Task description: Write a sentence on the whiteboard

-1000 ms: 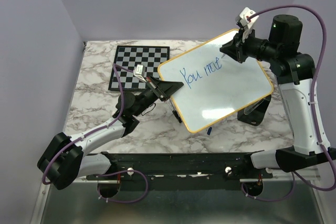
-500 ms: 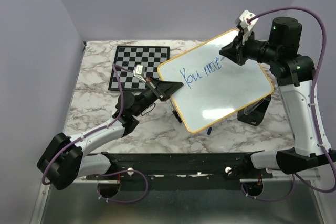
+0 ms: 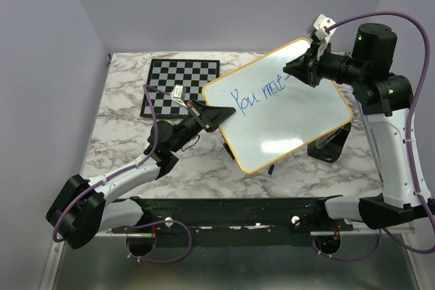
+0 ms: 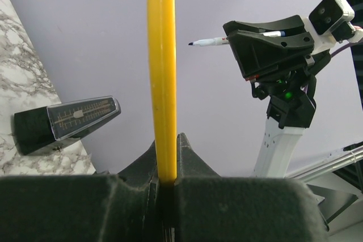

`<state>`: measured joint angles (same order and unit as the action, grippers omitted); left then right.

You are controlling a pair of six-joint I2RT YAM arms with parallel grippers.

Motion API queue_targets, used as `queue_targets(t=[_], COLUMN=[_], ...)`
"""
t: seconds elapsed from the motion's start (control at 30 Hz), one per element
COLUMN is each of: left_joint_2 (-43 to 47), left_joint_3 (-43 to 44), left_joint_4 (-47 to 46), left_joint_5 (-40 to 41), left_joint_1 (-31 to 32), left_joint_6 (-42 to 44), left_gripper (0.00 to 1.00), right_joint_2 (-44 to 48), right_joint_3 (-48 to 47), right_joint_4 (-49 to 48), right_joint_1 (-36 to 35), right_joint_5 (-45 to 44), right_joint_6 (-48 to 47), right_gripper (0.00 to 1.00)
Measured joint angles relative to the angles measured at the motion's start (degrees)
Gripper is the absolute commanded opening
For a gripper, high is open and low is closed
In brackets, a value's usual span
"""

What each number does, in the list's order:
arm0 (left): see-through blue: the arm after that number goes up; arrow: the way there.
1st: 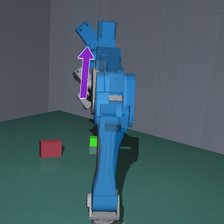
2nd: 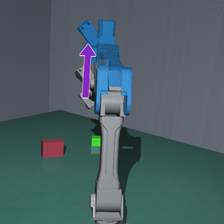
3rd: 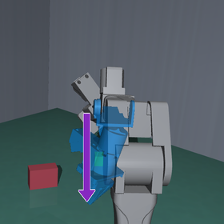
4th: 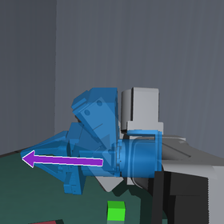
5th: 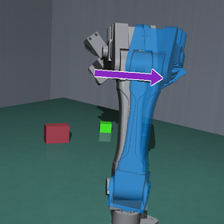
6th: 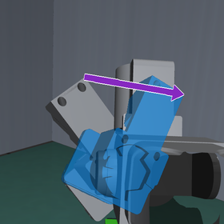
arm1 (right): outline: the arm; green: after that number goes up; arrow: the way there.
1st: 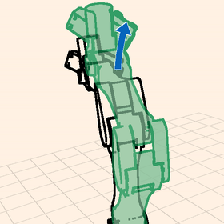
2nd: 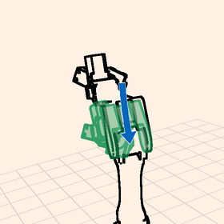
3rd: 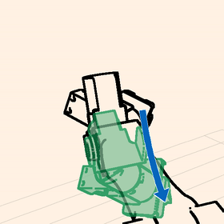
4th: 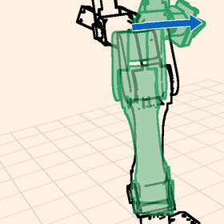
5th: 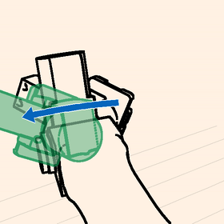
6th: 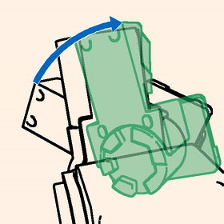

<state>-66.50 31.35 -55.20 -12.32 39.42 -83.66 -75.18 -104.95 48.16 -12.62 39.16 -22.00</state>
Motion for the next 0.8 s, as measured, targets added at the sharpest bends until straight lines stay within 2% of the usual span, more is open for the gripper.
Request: queue_targets(t=[0.8], left_joint_2=[0.2], left_joint_3=[-0.44], left_joint_4=[-0.02], left_joint_5=[0.0], left_joint_1=[-0.7], left_joint_6=[-0.26], left_gripper=[0.0], right_joint_2=[-0.04], right_joint_3=[-0.63], right_joint_4=[0.09], right_joint_1=[0.76], right_joint_5=[2.38], right_joint_6=[0.98], right_gripper=[0.0])
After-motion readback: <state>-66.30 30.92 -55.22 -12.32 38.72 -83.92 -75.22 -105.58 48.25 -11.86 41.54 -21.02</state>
